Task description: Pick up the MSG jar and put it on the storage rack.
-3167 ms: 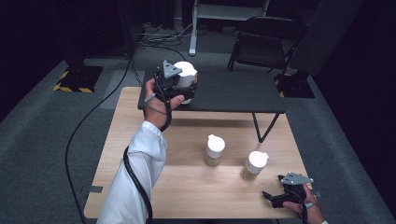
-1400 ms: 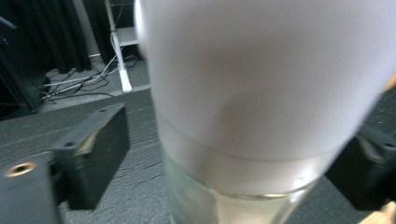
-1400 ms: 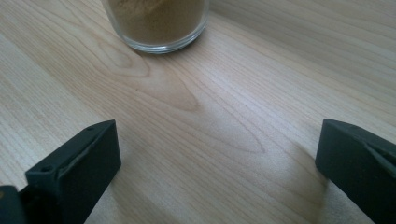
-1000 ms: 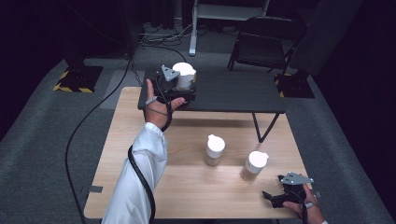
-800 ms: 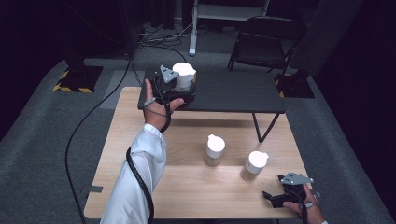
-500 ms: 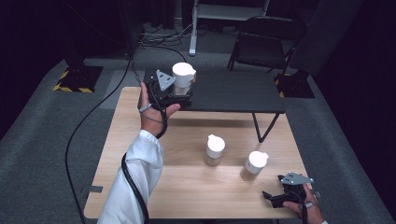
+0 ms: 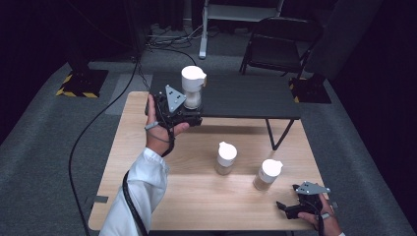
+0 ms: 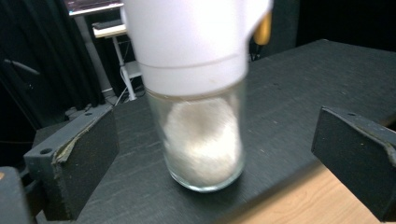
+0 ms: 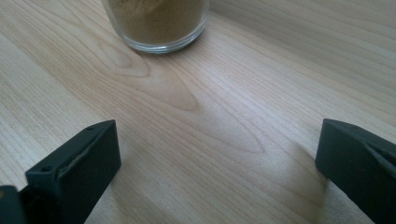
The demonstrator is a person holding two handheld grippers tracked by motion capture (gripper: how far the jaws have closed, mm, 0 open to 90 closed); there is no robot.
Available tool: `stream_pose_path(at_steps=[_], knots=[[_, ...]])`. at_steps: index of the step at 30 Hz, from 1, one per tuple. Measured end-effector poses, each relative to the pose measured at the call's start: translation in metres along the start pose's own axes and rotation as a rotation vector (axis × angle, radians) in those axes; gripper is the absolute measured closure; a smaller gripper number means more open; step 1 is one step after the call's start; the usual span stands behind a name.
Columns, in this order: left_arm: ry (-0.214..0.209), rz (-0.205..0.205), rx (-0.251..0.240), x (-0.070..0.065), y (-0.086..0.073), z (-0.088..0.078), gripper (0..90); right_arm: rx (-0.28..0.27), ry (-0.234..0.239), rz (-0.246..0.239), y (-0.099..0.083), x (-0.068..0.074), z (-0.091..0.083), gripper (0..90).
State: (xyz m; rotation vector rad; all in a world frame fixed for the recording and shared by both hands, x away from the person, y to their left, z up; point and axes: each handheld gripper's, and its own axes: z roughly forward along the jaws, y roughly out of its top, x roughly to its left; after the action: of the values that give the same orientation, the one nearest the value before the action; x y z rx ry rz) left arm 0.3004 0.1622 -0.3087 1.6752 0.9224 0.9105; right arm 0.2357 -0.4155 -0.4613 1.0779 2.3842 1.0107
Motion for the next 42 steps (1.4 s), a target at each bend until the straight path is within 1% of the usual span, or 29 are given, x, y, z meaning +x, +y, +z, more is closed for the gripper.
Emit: stream_pose_path(at_steps=[5,7,11,12,13,17,18,19,21,22,23,24,25,27,28,29,30,31,34,35,36,37,39,41,42], knots=[[-0.006,0.055,0.005,-0.009,-0.01,-0.008,0.8,0.0,0.0,0.0,0.0,0.0,0.0,0.0],[-0.002,0.076,0.01,-0.013,-0.014,-0.012,0.7,0.0,0.0,0.0,0.0,0.0,0.0,0.0],[-0.013,0.1,0.016,-0.015,-0.022,-0.019,0.7,0.0,0.0,0.0,0.0,0.0,0.0,0.0],[-0.009,0.122,0.02,-0.019,-0.028,-0.023,0.7,0.0,0.0,0.0,0.0,0.0,0.0,0.0],[-0.009,0.122,0.02,-0.019,-0.028,-0.023,0.7,0.0,0.0,0.0,0.0,0.0,0.0,0.0],[-0.014,0.163,0.035,-0.023,-0.037,-0.03,0.7,0.0,0.0,0.0,0.0,0.0,0.0,0.0],[-0.014,0.163,0.035,-0.023,-0.037,-0.03,0.7,0.0,0.0,0.001,0.0,0.0,0.0,0.0],[-0.015,0.18,0.042,-0.025,-0.041,-0.033,0.7,0.0,0.0,0.001,0.0,0.0,0.0,0.0],[-0.018,0.187,0.048,-0.027,-0.043,-0.034,0.7,0.0,0.0,0.001,0.0,0.0,0.0,0.0],[-0.026,0.198,0.055,-0.028,-0.047,-0.036,0.7,0.0,0.0,0.001,0.0,0.0,0.0,0.0],[-0.035,0.2,0.059,-0.028,-0.048,-0.036,0.7,0.0,0.0,0.001,0.0,0.0,0.0,0.0],[-0.035,0.2,0.059,-0.028,-0.048,-0.036,0.7,0.0,0.0,0.001,0.0,0.0,0.0,0.0],[-0.042,0.208,0.069,-0.028,-0.049,-0.037,0.7,0.0,0.0,0.001,0.0,0.0,0.0,0.0],[-0.037,0.228,0.076,-0.031,-0.052,-0.038,0.7,0.0,0.0,0.001,0.0,0.0,0.0,0.0],[-0.046,0.235,0.081,-0.032,-0.055,-0.039,0.7,0.0,0.0,0.001,0.0,0.0,0.0,0.0],[-0.042,0.246,0.084,-0.034,-0.057,-0.04,0.7,0.0,0.0,0.001,0.0,0.0,0.0,0.0],[-0.042,0.246,0.084,-0.034,-0.057,-0.04,0.7,0.0,0.0,0.001,0.0,0.0,0.0,0.0],[-0.036,0.262,0.09,-0.037,-0.059,-0.041,0.7,0.0,0.0,0.001,0.0,0.0,0.0,0.0],[-0.041,0.268,0.099,-0.038,-0.062,-0.042,0.8,0.0,0.0,0.001,0.0,0.0,0.0,0.0],[-0.037,0.285,0.112,-0.042,-0.064,-0.043,0.7,0.0,-0.001,0.001,0.0,0.0,0.0,0.0],[-0.037,0.285,0.112,-0.042,-0.064,-0.043,0.7,0.0,-0.001,0.001,0.0,0.0,0.0,0.0],[-0.037,0.304,0.122,-0.044,-0.068,-0.045,0.7,0.0,-0.001,0.001,0.0,0.0,0.0,0.0],[-0.037,0.306,0.124,-0.045,-0.069,-0.046,0.7,0.0,0.0,0.001,0.0,0.0,0.0,0.0],[-0.041,0.308,0.136,-0.046,-0.076,-0.049,0.7,0.0,-0.001,0.001,0.0,0.0,0.0,0.0],[-0.041,0.308,0.136,-0.046,-0.076,-0.049,0.7,0.0,-0.001,0.001,0.0,0.0,0.0,0.0]])
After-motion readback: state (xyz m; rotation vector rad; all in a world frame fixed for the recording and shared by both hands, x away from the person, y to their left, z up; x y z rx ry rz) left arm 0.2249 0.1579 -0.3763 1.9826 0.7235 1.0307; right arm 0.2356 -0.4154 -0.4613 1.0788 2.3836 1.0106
